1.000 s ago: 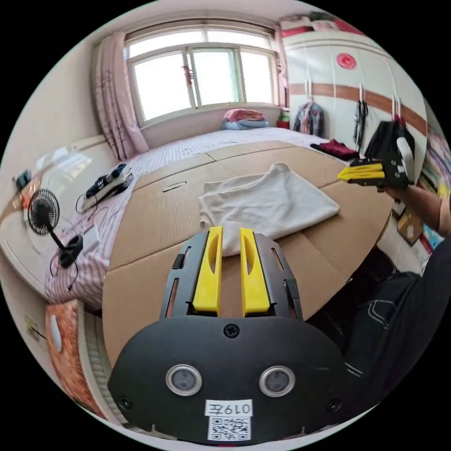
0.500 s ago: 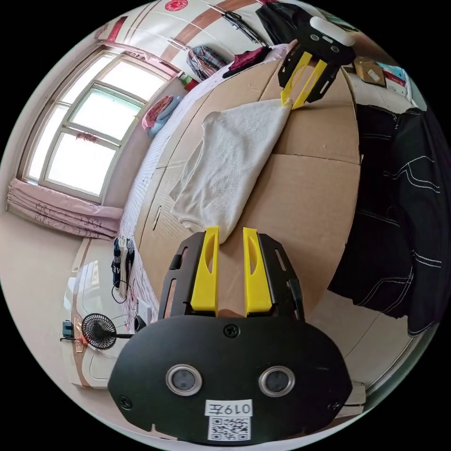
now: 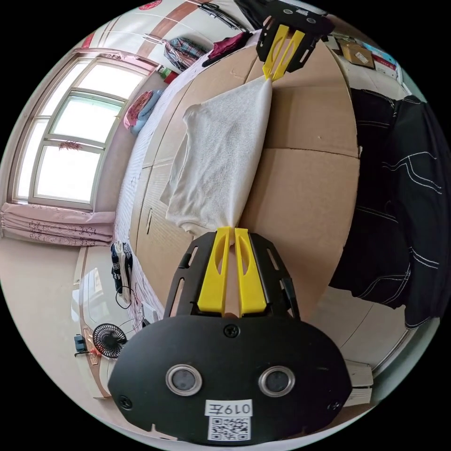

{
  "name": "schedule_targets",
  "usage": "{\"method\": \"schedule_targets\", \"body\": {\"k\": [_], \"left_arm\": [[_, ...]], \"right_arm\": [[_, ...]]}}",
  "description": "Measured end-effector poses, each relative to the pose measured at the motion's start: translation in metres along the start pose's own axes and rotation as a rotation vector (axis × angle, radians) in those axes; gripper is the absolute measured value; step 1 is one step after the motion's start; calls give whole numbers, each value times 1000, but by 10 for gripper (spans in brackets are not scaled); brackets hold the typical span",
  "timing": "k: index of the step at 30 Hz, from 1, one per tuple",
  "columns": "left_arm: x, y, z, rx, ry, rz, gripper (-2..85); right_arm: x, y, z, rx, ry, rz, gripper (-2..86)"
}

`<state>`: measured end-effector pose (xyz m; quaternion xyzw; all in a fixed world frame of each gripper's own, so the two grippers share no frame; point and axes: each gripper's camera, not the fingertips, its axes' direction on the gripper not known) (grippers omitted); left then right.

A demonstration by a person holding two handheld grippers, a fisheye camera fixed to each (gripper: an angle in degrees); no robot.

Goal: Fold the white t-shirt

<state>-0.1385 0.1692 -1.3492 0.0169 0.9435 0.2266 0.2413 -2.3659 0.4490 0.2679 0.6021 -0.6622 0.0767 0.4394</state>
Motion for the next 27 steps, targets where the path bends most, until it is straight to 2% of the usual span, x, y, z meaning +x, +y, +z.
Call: {"method": "schedule_targets", "body": {"k": [5,11,16,19,24,27], "left_arm": [[-18,1,6,20,61,-40,10],[-73,34,28,138,259,-213,12],[-98,48,43,176,268,-204,12],[-131,60,49,242,248,-271,10],[-209,82,87,336,287,-426,8],[-259,88,129,385,376,-586,9]], "right_arm": [[26,-34,-31,28,-86,35,-2],[56,-84,-73,37,-88,26,0],[90,-128,-113,32,-88,21,18],[116,-147,-143,30,-77,2,36],[219,-150,-202,133,-245,218,63],[303,-151,-220,159,-289,469,45]]}}
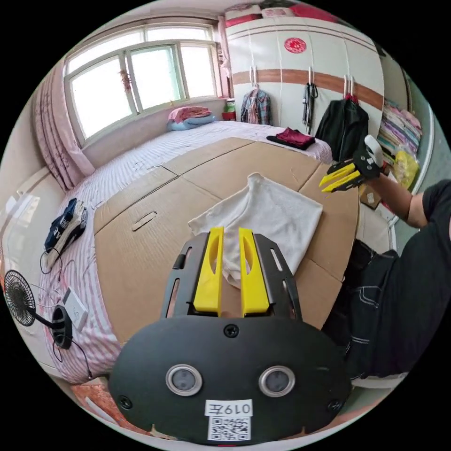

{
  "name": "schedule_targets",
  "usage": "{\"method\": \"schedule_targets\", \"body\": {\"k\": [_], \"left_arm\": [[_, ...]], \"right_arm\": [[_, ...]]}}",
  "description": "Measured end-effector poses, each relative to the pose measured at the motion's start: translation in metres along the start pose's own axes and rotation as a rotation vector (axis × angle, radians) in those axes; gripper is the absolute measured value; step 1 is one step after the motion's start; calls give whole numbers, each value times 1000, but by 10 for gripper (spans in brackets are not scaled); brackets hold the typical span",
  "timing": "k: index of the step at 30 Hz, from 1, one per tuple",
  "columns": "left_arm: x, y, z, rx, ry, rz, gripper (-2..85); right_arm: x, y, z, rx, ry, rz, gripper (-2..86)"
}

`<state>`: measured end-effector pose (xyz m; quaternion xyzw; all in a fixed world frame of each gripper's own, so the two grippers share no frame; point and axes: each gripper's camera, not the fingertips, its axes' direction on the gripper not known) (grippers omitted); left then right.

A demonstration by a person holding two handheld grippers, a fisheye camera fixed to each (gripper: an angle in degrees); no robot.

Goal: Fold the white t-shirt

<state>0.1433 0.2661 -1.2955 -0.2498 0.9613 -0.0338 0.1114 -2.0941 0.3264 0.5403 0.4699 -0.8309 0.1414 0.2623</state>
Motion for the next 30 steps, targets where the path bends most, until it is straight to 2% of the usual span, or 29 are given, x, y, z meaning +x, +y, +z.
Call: {"method": "schedule_targets", "body": {"k": [3,4,6,8,10,12,18,24,30], "left_arm": [[-39,-28,38,28,139,-67,10],[-44,-35,47,19,166,-69,11],[-60,-62,93,-74,213,-76,14],[-81,-75,131,-187,168,-125,18],[-116,-79,157,-263,125,-244,25],[-172,-69,171,-243,142,-407,42],[-257,-39,202,-210,292,-601,65],[-275,-42,242,-254,329,-590,52],[-287,-55,273,-277,295,-555,20]], "right_arm": [[85,-46,-17,54,-146,255,35],[122,-65,-18,80,-257,334,45],[176,-90,-16,155,-470,440,68],[236,-115,-10,270,-657,600,89],[263,-135,-8,258,-631,679,108],[281,-157,-9,217,-592,732,112],[347,-219,0,140,-749,817,136],[386,-283,-11,132,-831,839,130],[409,-348,-33,133,-843,833,60]]}}
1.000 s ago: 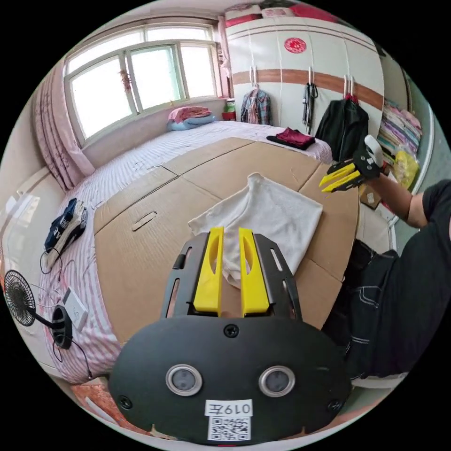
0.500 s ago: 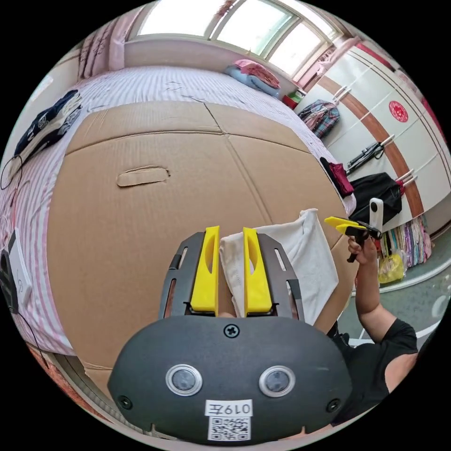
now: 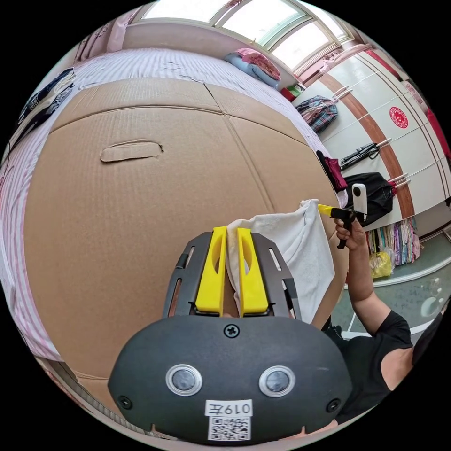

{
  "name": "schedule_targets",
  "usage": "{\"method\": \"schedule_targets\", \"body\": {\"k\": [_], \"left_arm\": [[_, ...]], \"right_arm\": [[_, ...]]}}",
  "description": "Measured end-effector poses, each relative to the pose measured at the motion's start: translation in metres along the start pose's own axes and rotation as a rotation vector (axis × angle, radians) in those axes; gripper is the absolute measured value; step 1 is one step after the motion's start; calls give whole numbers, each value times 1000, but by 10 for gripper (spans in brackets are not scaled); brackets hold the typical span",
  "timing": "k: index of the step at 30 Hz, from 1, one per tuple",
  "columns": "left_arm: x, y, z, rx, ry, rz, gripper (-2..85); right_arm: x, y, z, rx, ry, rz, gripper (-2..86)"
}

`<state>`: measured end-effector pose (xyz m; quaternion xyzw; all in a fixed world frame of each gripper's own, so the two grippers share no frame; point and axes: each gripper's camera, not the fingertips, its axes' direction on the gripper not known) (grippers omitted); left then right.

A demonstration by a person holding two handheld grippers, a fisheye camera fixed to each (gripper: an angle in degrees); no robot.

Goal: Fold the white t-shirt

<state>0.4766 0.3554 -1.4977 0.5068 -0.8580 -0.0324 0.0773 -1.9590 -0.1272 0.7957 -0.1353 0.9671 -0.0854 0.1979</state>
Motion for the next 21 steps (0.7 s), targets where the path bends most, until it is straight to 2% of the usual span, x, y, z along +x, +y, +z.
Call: {"method": "schedule_targets", "body": {"k": [2,5,11,14,17,19,21], "left_arm": [[-4,-5,3,10,-12,-10,18],[-10,-14,8,32,-24,-24,19],[-11,-36,16,11,-42,-35,51],[-12,-42,-2,103,-45,-65,62],[14,-48,-16,229,82,36,67],[42,-59,-6,200,131,129,69],[81,-79,23,95,126,231,69]], "right_arm": [[-16,-17,3,-5,45,5,19],[-31,-32,4,10,50,17,5],[-60,-60,15,12,26,38,13],[-71,-73,20,7,4,47,25],[-81,-82,24,7,-21,48,50],[-92,-87,20,30,-12,29,59],[-110,-94,17,51,23,-24,60]]}}
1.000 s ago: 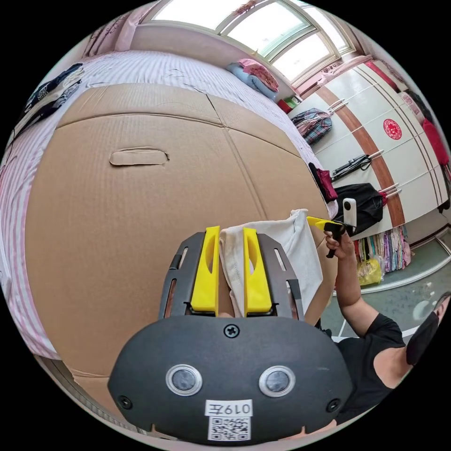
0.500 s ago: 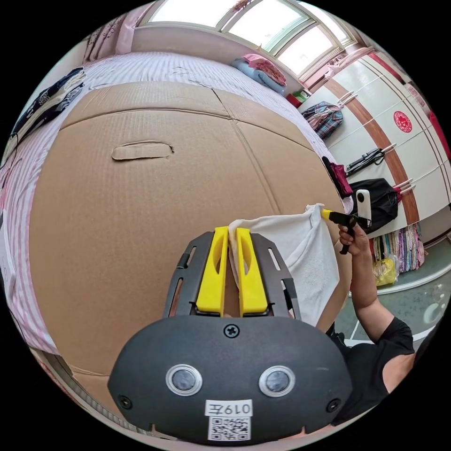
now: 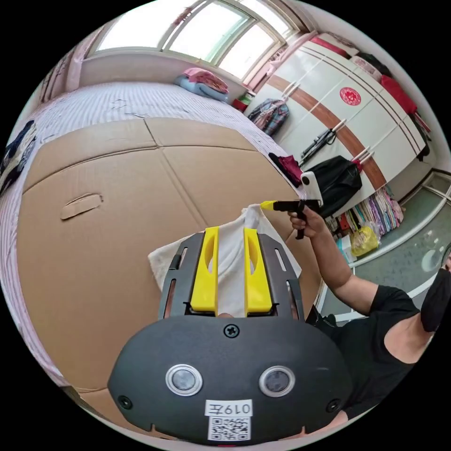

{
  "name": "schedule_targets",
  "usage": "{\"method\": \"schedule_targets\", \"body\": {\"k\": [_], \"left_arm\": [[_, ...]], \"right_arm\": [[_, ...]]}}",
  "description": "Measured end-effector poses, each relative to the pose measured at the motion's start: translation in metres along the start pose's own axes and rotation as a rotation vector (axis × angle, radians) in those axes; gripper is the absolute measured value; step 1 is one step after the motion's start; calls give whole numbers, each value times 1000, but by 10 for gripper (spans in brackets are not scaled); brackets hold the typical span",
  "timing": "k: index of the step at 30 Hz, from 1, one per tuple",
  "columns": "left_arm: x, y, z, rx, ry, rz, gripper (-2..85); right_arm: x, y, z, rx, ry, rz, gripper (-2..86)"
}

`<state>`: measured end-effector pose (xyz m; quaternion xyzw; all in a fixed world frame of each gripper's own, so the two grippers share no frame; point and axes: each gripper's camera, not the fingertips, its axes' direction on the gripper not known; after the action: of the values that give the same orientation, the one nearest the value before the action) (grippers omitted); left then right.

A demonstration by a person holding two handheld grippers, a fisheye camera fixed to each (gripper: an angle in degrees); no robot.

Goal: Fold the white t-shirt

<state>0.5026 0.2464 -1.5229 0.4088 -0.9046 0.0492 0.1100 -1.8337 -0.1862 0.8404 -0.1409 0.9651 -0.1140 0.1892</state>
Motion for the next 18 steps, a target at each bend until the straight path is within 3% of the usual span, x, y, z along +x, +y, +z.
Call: {"method": "schedule_targets", "body": {"k": [3,7,18], "left_arm": [[25,-26,45,-99,-6,75,70],[30,-53,85,-172,-9,69,73],[29,-94,120,-213,51,31,74]], "right_arm": [[-44,-18,3,-5,30,-175,52],[-91,-58,36,-172,33,-337,63],[-83,-133,113,-526,-83,-318,58]]}}
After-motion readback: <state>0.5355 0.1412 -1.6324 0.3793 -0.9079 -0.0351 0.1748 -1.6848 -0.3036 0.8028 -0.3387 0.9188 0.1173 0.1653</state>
